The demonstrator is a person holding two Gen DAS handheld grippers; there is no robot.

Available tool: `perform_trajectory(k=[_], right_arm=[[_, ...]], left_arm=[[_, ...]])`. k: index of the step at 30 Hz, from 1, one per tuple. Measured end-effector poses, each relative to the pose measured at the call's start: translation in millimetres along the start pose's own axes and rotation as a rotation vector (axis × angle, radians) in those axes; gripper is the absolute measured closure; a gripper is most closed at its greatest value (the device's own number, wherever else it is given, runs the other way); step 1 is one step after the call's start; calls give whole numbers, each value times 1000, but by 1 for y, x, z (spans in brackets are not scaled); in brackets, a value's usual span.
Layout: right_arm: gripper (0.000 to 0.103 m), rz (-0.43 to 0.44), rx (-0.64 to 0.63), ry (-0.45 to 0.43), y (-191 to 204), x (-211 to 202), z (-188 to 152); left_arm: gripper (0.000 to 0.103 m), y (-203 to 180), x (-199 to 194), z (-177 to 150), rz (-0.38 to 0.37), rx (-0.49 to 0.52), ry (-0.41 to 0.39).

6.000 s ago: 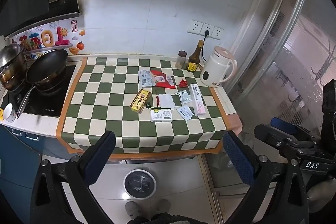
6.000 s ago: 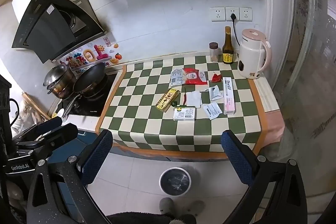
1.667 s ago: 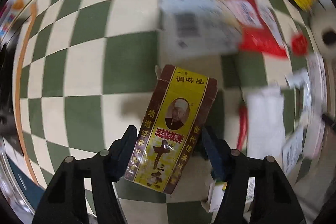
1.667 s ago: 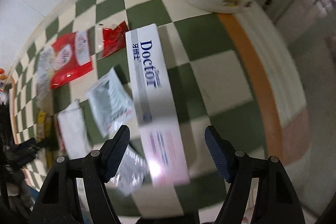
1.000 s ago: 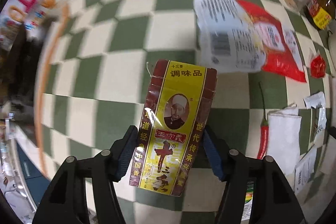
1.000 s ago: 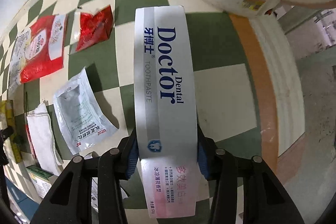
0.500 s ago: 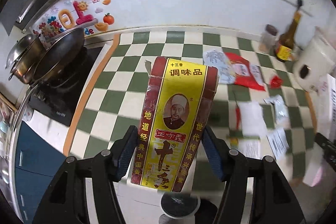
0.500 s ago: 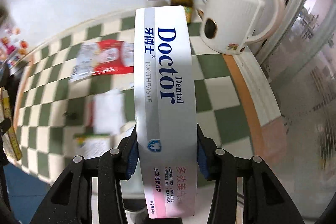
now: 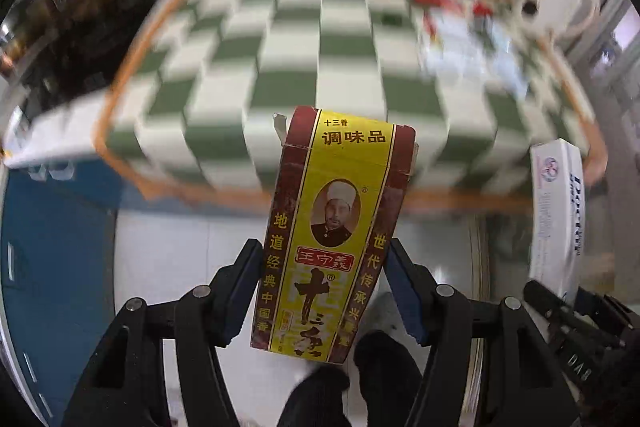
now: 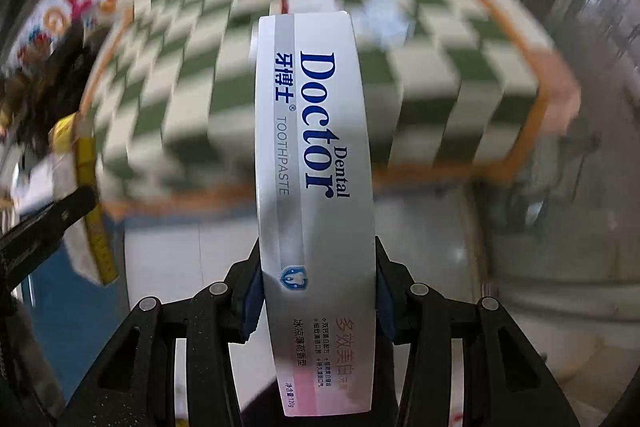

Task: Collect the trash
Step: 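Carry both boxes down to the floor bin and release them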

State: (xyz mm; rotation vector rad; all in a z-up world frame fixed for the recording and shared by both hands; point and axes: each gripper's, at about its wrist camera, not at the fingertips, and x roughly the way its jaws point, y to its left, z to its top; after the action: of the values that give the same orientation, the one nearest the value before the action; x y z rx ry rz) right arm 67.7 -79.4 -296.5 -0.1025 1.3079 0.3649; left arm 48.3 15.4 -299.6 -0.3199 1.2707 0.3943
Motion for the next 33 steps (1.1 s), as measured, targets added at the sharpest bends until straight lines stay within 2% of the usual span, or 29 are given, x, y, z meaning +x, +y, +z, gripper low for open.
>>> perform_trajectory(k=[6, 11, 15, 17, 20, 22, 26, 29, 31, 33], right_arm=[[55, -4, 1, 197, -3, 99, -73], [55, 11, 0, 335, -13, 221, -121], [55, 32, 1, 408, -19, 313, -141], [55, 62, 15, 458, -23, 366, -154], [55, 99, 22, 510, -22, 422, -161], [55, 120, 33, 552, -23, 459, -169], [54, 138, 45, 604, -22, 506, -180], [53, 168, 41, 640, -25, 524, -183], [48, 167, 30, 661, -25, 529, -185], [24, 144, 27, 644, -31, 528, -182]], left_arm=[[44, 2, 124, -57, -22, -31, 203], [44, 2, 248, -82, -44, -75, 333], [44, -3, 352, -99, -74, -96, 428], [44, -6, 395, -106, -83, -97, 460], [44, -10, 447, -120, -103, -116, 515], [44, -15, 470, -130, -109, -119, 542], [44, -18, 496, -135, -113, -135, 588], [40, -17, 492, -134, -80, -127, 559], [18, -15, 485, -133, -69, -129, 532], [3, -7, 473, -136, -55, -131, 504]])
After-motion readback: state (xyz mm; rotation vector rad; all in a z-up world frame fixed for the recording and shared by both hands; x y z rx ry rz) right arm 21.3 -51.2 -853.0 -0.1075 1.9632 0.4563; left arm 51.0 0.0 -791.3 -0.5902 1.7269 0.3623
